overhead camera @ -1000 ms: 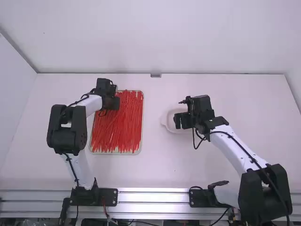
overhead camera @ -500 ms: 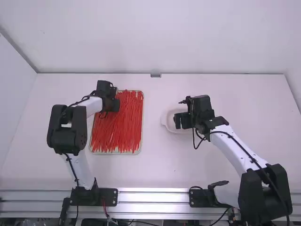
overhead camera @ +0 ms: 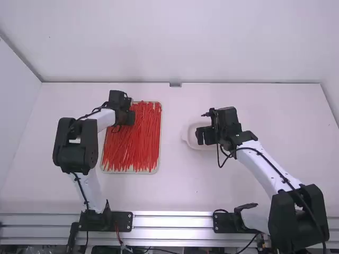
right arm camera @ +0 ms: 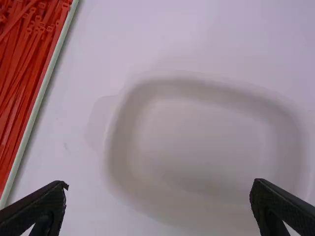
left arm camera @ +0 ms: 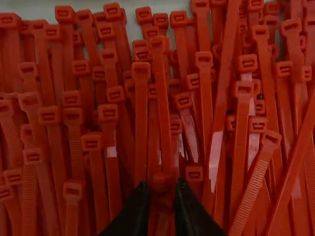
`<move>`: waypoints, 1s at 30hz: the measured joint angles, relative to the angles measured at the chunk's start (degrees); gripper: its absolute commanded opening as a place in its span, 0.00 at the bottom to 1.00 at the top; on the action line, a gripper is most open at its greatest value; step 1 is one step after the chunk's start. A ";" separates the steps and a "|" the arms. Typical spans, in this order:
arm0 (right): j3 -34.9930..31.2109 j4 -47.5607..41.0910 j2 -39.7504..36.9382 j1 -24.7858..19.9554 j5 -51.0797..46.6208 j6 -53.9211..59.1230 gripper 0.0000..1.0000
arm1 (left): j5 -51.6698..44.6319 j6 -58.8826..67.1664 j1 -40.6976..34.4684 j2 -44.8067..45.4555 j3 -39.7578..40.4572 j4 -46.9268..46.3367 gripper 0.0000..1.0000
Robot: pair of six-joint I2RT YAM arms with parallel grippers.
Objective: Fasten the cable tie
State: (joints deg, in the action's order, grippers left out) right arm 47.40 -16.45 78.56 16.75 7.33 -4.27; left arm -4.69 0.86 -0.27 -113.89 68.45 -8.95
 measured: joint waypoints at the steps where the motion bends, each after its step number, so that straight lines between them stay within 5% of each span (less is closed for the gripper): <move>1: 0.00 0.00 0.00 0.00 0.00 -0.02 1.00 | 0.00 0.02 0.00 0.00 0.00 0.00 0.20; 30: 0.00 0.17 0.00 0.74 0.00 -0.02 1.00 | 0.04 -0.02 -1.46 -0.02 1.62 -3.74 0.26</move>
State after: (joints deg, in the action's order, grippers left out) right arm 47.40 -16.27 78.56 17.50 7.33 -4.29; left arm -4.64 0.84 -1.74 -113.91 70.06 -12.69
